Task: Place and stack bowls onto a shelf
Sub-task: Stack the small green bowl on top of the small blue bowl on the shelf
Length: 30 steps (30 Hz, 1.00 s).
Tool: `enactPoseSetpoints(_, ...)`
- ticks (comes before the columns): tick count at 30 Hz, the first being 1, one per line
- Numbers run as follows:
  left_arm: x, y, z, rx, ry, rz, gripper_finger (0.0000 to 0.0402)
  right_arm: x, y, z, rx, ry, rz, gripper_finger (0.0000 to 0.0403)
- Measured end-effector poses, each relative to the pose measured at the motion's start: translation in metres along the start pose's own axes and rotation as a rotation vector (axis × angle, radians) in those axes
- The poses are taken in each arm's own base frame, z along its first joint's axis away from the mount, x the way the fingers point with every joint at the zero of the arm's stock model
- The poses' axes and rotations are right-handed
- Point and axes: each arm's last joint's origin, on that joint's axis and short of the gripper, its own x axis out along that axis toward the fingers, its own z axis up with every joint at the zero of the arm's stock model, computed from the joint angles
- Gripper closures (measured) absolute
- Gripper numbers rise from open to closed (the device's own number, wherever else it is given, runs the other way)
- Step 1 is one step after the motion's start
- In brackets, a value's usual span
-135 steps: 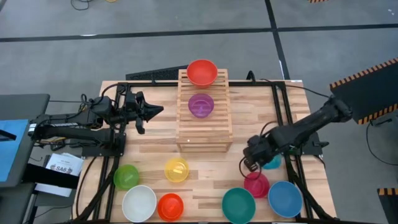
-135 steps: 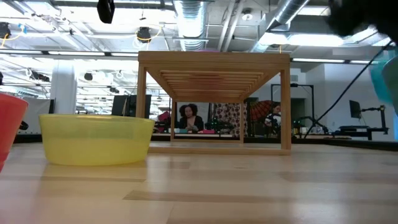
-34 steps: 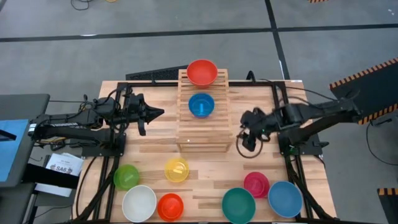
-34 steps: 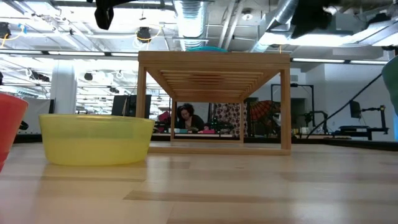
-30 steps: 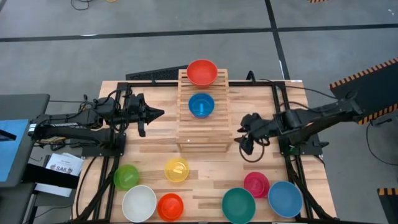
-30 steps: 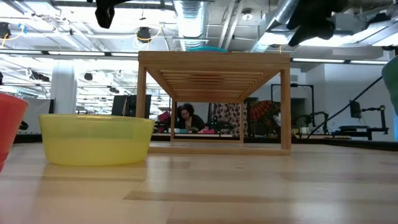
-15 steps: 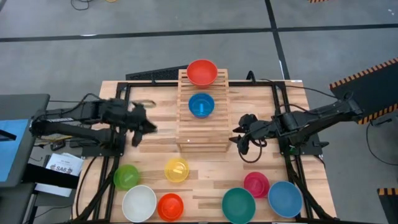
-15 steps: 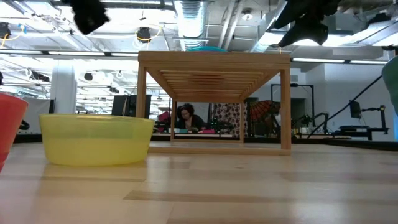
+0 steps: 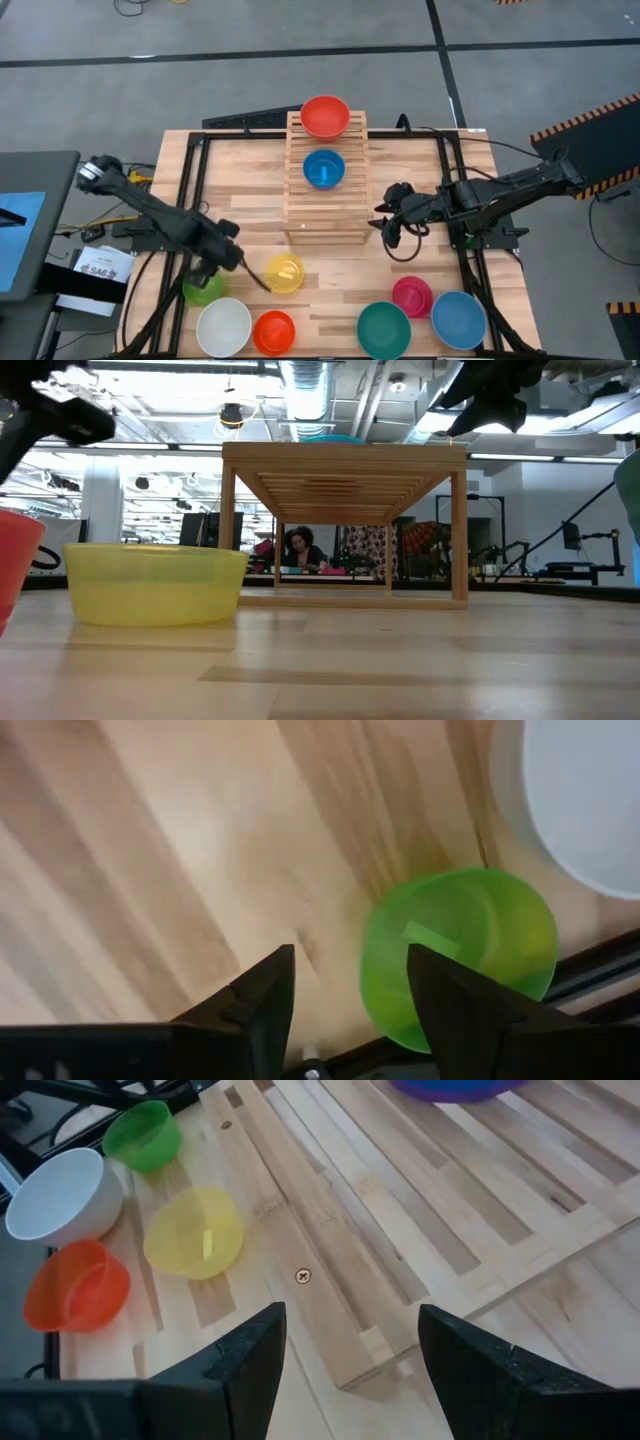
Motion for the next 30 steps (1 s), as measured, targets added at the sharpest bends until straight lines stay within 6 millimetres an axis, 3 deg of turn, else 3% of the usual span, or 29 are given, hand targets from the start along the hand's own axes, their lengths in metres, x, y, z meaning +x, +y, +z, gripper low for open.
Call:
enactPoseSetpoints(3, 0.017, -0.012, 0.005, 0.048, 0.065, -0.025, 0.0223, 0.000, -0.001, -0.002, -0.006, 0.015, -0.012, 0.0148)
enactPoseSetpoints(8, 0.048, -0.026, -0.004, 0.101, 0.161, -0.078, 0.0223, 0.000, -0.003, -0.004, -0.015, 0.036, -0.028, 0.0148)
enactPoseSetpoints(15, 0.070, -0.021, -0.010, 0.101, 0.177, 0.068, 0.0223, 0.000, -0.003, -0.004, -0.016, 0.037, -0.029, 0.0148)
enactPoseSetpoints(22, 0.085, -0.020, -0.021, 0.096, 0.220, 0.011, 0.0226, 0.000, -0.003, -0.004, -0.015, 0.038, -0.030, 0.0148)
enactPoseSetpoints(25, 0.087, -0.018, -0.023, 0.078, 0.218, 0.032, 0.0258, 0.000, -0.003, -0.003, -0.016, 0.029, -0.040, 0.0148)
enactPoseSetpoints(30, 0.085, -0.012, -0.022, 0.003, 0.224, -0.039, 0.0380, 0.000, -0.003, -0.003, -0.016, 0.024, -0.047, 0.0148)
